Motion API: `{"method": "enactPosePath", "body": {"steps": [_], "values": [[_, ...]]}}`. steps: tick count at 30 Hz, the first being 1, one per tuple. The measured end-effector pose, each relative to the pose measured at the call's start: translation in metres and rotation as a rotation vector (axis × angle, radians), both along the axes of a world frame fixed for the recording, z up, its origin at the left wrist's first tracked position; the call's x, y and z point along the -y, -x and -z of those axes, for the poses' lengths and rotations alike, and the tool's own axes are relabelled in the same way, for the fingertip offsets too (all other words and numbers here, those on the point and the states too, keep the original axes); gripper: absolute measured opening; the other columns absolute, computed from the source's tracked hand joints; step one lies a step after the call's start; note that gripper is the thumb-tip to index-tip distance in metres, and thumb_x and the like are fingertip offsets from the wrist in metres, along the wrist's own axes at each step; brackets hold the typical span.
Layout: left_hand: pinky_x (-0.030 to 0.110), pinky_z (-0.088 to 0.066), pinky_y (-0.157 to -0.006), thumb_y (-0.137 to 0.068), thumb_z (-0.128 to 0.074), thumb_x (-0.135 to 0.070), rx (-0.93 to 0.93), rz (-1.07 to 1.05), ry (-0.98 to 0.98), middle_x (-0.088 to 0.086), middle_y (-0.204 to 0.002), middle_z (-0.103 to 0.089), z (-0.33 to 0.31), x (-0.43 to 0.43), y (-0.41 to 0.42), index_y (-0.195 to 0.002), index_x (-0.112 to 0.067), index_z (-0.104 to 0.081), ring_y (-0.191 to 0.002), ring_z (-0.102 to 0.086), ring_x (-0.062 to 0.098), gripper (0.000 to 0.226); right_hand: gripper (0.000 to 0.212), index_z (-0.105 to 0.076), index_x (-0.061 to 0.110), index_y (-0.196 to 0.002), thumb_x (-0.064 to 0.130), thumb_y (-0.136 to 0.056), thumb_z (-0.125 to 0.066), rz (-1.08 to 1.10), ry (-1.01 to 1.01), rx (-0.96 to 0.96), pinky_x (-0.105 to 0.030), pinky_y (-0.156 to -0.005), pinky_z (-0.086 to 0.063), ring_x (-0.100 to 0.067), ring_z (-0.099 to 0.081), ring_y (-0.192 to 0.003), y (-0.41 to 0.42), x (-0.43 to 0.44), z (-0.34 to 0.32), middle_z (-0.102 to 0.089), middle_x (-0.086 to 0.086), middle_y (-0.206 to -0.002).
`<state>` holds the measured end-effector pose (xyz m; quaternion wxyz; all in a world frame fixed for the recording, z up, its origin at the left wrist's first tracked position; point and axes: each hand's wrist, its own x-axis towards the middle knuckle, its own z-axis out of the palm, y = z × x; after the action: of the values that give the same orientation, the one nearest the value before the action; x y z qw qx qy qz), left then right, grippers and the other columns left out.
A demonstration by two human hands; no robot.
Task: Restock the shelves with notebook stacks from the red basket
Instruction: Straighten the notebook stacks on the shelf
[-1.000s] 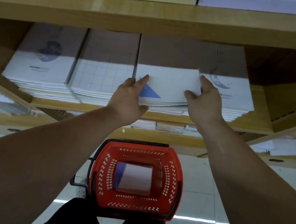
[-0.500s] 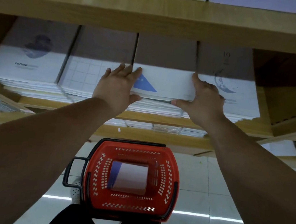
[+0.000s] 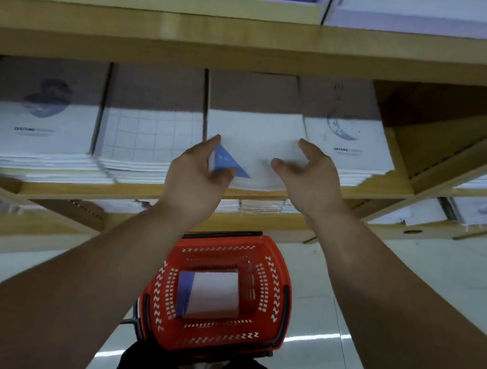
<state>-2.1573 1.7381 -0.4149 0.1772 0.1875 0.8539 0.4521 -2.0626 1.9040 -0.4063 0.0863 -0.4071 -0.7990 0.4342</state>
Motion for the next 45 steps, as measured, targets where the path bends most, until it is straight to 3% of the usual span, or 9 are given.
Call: {"method": "enactPosePath", "body": {"steps": [7, 10, 16, 20, 24, 27, 32, 38, 45], "values": [[0.012, -0.038, -0.085, -0.094, -0.066, -0.013, 0.050, 0.040, -0.023, 0.000, -0.142, -0.056, -0.001, 0.020, -0.012, -0.150, -0.021, -0.046, -0.107, -0.050, 0.004, 0.060, 0.068, -0.039, 0.010, -0.151, 0.016, -0.090, -0.071, 0.353, 0.230, -0.018, -0.040, -0.099, -0.053, -0.026, -0.062, -0.112, -0.018, 0.021, -0.018, -0.063, -0.004, -0.113], [0.016, -0.045, -0.071, -0.092, -0.065, -0.008, 0.066, 0.014, -0.062, 0.004, -0.127, -0.063, -0.006, 0.024, -0.018, -0.147, -0.024, -0.050, -0.084, -0.057, 0.010, 0.059, 0.025, -0.063, 0.011, -0.112, 0.005, -0.090, -0.070, 0.350, 0.381, -0.075, -0.046, -0.094, -0.058, -0.030, -0.066, -0.105, -0.026, 0.019, -0.025, -0.066, -0.003, -0.100], [0.007, -0.039, -0.048, -0.093, -0.063, -0.006, 0.064, -0.046, -0.142, -0.003, -0.078, -0.055, -0.015, -0.005, -0.043, -0.143, -0.029, -0.056, -0.048, -0.051, 0.003, 0.055, 0.038, -0.066, 0.014, -0.127, 0.002, -0.090, -0.064, 0.205, 0.322, -0.220, -0.040, -0.096, -0.057, -0.021, -0.069, -0.107, -0.045, -0.016, -0.028, -0.074, 0.000, -0.115], [0.006, -0.037, -0.045, -0.095, -0.061, -0.004, 0.038, -0.052, -0.143, 0.013, -0.095, -0.066, -0.020, -0.064, -0.065, -0.144, -0.026, -0.054, -0.041, -0.048, -0.002, 0.054, 0.040, -0.062, 0.019, -0.132, 0.005, -0.094, -0.062, 0.162, 0.255, -0.266, -0.015, -0.079, -0.055, -0.003, -0.066, -0.099, -0.065, -0.072, -0.024, -0.070, 0.010, -0.113], [0.003, -0.038, -0.051, -0.097, -0.061, -0.007, -0.053, -0.009, -0.048, 0.003, -0.070, -0.056, -0.016, -0.128, -0.075, -0.145, -0.023, -0.053, -0.046, -0.045, 0.003, 0.052, 0.039, -0.059, 0.022, -0.135, 0.014, -0.097, -0.064, 0.111, 0.196, -0.246, -0.015, -0.077, -0.051, -0.011, -0.063, -0.107, -0.082, -0.139, -0.016, -0.067, 0.007, -0.122], [0.007, -0.044, -0.085, -0.099, -0.061, -0.019, -0.152, 0.089, 0.130, 0.014, -0.122, -0.069, -0.012, -0.163, -0.071, -0.149, -0.019, -0.047, -0.094, -0.069, 0.014, 0.052, 0.050, -0.051, 0.026, -0.143, 0.018, -0.097, -0.066, 0.061, 0.160, -0.219, -0.021, -0.085, -0.053, -0.014, -0.060, -0.117, -0.079, -0.178, -0.006, -0.064, 0.006, -0.129], [0.048, -0.024, -0.121, -0.085, -0.065, -0.061, -0.487, 0.347, 0.632, 0.005, -0.163, -0.031, 0.001, -0.168, -0.056, -0.159, -0.019, -0.022, -0.148, -0.028, 0.029, 0.095, 0.055, -0.049, 0.027, -0.146, 0.022, -0.094, -0.067, -0.052, 0.080, -0.112, -0.027, -0.091, -0.047, -0.018, -0.058, -0.119, -0.068, -0.206, 0.014, -0.061, 0.002, -0.132], [0.073, -0.005, -0.116, -0.090, -0.045, -0.072, -0.455, 0.502, 0.864, -0.011, -0.167, 0.014, 0.018, -0.151, -0.025, -0.159, -0.032, 0.012, -0.155, 0.012, 0.023, 0.098, 0.076, -0.029, 0.042, -0.154, 0.031, -0.092, -0.072, -0.046, 0.063, -0.110, -0.037, -0.103, -0.049, -0.021, -0.049, -0.128, -0.063, -0.203, 0.038, -0.048, 0.000, -0.146], [0.079, -0.004, -0.110, -0.093, -0.031, -0.072, -0.502, 0.483, 0.839, -0.017, -0.164, 0.024, 0.040, -0.146, -0.001, -0.156, -0.041, 0.015, -0.153, 0.021, 0.025, 0.084, 0.052, -0.044, 0.035, -0.151, 0.031, -0.102, -0.060, 0.023, 0.069, -0.073, -0.009, -0.067, -0.042, -0.010, -0.054, -0.109, -0.066, -0.202, 0.052, -0.050, 0.007, -0.147]]}}
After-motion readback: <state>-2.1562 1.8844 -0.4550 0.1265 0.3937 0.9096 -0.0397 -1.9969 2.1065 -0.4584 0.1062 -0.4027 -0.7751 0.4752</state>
